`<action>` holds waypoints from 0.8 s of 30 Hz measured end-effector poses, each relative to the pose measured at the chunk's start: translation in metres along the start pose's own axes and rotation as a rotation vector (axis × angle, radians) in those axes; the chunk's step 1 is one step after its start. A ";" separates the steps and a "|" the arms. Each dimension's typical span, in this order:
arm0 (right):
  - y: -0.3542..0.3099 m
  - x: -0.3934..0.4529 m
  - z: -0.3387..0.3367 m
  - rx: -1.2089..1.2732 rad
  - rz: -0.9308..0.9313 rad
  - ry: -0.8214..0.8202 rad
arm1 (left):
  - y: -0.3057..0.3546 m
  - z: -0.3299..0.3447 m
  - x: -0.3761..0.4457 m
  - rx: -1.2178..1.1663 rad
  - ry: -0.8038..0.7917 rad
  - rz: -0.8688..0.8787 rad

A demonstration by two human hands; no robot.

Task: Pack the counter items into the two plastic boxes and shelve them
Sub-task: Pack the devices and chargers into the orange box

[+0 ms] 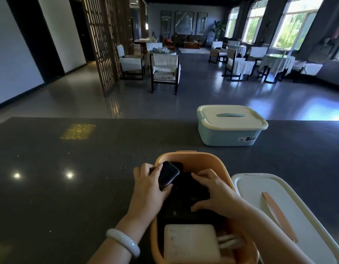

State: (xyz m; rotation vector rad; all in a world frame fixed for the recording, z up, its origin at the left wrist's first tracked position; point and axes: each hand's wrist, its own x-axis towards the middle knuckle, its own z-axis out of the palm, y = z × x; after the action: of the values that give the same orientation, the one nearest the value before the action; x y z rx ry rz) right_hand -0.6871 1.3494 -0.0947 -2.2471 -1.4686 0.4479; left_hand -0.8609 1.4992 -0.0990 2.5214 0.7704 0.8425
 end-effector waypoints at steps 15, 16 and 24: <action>-0.004 0.023 -0.023 0.441 0.174 0.279 | 0.000 0.000 0.004 0.022 -0.029 -0.001; -0.004 0.027 -0.025 0.425 0.171 0.284 | 0.000 0.000 0.005 0.018 -0.036 -0.002; 0.006 0.051 -0.023 0.169 0.240 0.160 | -0.003 0.001 0.004 -0.003 -0.048 -0.003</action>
State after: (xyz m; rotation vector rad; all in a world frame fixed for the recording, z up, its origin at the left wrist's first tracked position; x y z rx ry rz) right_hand -0.6514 1.3908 -0.0803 -2.2726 -1.0468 0.4363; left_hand -0.8591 1.5043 -0.0994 2.5276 0.7566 0.7791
